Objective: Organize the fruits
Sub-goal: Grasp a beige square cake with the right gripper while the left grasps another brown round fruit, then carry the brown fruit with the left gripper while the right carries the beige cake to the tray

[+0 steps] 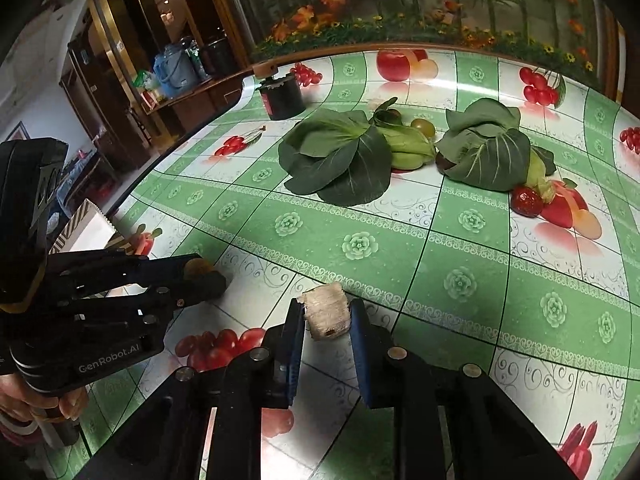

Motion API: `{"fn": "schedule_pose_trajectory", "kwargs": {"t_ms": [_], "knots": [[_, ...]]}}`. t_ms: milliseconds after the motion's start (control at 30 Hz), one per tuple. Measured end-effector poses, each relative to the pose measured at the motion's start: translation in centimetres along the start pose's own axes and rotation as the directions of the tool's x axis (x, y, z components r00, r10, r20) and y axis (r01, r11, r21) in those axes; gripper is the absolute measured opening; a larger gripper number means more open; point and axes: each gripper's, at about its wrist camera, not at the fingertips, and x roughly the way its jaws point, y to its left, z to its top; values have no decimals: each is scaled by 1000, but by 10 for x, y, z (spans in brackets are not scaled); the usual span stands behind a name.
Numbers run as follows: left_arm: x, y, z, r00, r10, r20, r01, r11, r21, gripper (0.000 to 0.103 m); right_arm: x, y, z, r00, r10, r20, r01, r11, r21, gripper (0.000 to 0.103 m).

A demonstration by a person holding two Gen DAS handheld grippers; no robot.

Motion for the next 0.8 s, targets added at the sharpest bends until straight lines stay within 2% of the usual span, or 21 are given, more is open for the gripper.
{"fn": "schedule_pose_trajectory", "kwargs": {"t_ms": [200,400,533,800], "knots": [[-23,2,-22,1000,-10,15,10,1000,-18,24,-16,16,-4,1000,-5,2,5,1000,-17,22],[-56,1,-52,999,-14,37,15,1000,-14,24,-40,42,-22,999,25,23,-24,999,-22,22],[-76,3,-72,998,1,70,0,1000,-12,24,-49,60,-38,997,69,38,-69,998,4,22],[-113,19,-107,990,47,130,-43,998,-35,24,-58,99,-61,992,118,40,-118,993,-16,22]]}}
